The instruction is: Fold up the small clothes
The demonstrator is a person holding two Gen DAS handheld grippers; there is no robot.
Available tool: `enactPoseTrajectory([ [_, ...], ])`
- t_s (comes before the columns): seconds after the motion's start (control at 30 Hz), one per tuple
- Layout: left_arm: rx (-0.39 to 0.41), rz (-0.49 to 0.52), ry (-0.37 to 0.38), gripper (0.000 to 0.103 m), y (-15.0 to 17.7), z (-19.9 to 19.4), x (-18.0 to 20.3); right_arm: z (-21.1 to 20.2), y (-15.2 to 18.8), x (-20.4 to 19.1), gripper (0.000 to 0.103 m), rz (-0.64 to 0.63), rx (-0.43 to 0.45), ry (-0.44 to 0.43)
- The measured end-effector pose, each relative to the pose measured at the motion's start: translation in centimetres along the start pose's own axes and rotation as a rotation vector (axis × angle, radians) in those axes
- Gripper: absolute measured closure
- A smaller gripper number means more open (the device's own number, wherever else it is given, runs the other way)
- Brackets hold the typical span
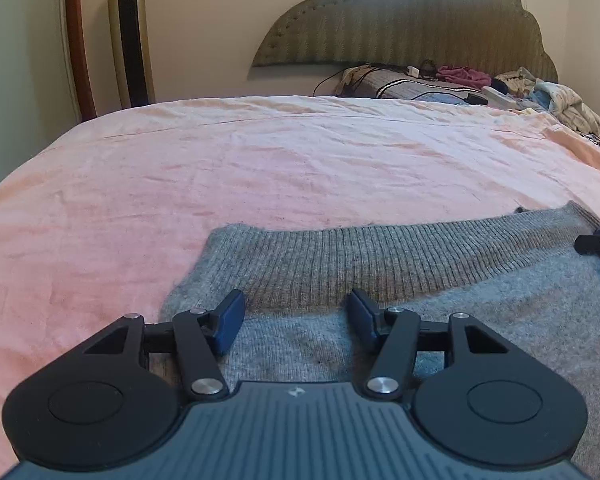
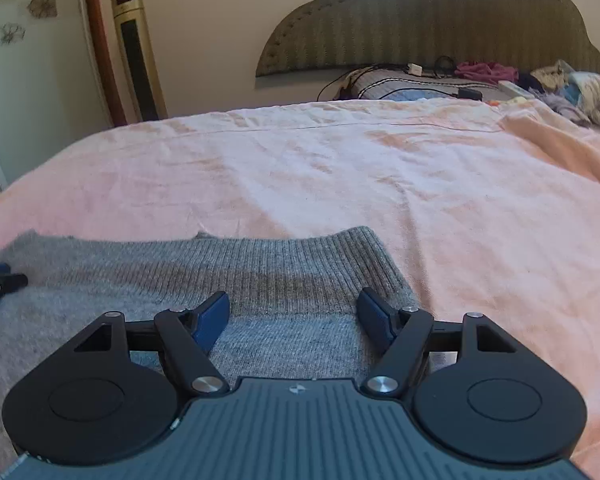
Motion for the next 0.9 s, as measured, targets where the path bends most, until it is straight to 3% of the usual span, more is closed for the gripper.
enactPoseTrajectory([
  [0.1, -0.001, 0.022, -0.079, 0.042, 0.1, -1.0, 0.6, -0.1, -0.1, -0.9, 0.03, -0.049, -0.007, 0.047],
  [0.17, -0.008, 0.003, -0.104, 0.042, 0.5, -3.3, 0.8, -2.1, 0.0, -1.7, 0.028, 0.0, 0.013, 0.086],
  [0.23, 0.009, -0.027, -0.028, 0.038, 1.4, -6.3, 1.7, -4.5, 0.4, -3.7, 0.023, 0.011, 0.061, 0.007],
  [0.3, 0.017, -0.03, 0.05, 0.023, 2.5, -8.1, 3.2, -5.4, 1.3, -5.7, 0.006, -0.035, 0.06, -0.041],
  [0.37, -0.017, 0.037, 0.057, 0.022, 4.5, -7.8, 4.3, -4.4, 2.9, -6.4, 0.006, -0.096, -0.016, 0.0],
  [0.4, 0.024, 0.053, 0.06, 0.02, 5.3, -7.7, 4.1, -3.8, 3.9, -6.1, 0.002, -0.124, -0.045, 0.025],
  [0.43, 0.045, 0.045, 0.081, 0.02, 5.7, -7.5, 3.4, -3.9, 4.4, -5.3, 0.0, -0.119, -0.013, 0.008],
  [0.47, 0.028, 0.007, 0.1, 0.018, 5.4, -7.3, 2.5, -4.2, 4.3, -4.1, 0.0, -0.042, -0.013, -0.023],
  [0.5, 0.028, 0.014, 0.067, 0.015, 5.3, -7.0, 1.9, -4.5, 4.1, -3.3, 0.001, -0.021, -0.008, -0.017],
  [0.57, 0.024, 0.018, 0.062, 0.015, 5.3, -7.1, 1.4, -5.1, 4.4, -3.3, 0.001, -0.049, -0.013, -0.025],
  [0.67, -0.006, -0.016, 0.038, 0.016, 5.4, -9.4, 1.3, -7.4, 4.8, -4.6, 0.003, -0.064, -0.018, 0.033],
  [0.77, -0.003, -0.063, 0.135, 0.016, 6.2, -11.9, 2.4, -9.8, 5.5, -6.5, 0.001, -0.039, 0.011, -0.048],
  [0.87, -0.031, 0.02, 0.109, 0.012, 8.3, -11.0, 3.8, -8.7, 8.2, -6.9, 0.0, -0.091, -0.075, -0.004],
  [0.9, 0.021, 0.073, 0.088, 0.012, 8.9, -11.1, 4.0, -8.9, 8.7, -6.9, 0.0, -0.151, -0.039, -0.002],
])
Point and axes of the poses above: each gripper's, at about its wrist camera, not at the fingertips, and z roughly the way its jaws point, x to its right, y to its underside, the point moved 7 cm from there along z, roughly the way its jaws point, and after that the axes turned 7 degrees about -y, right-handed, at the moved point
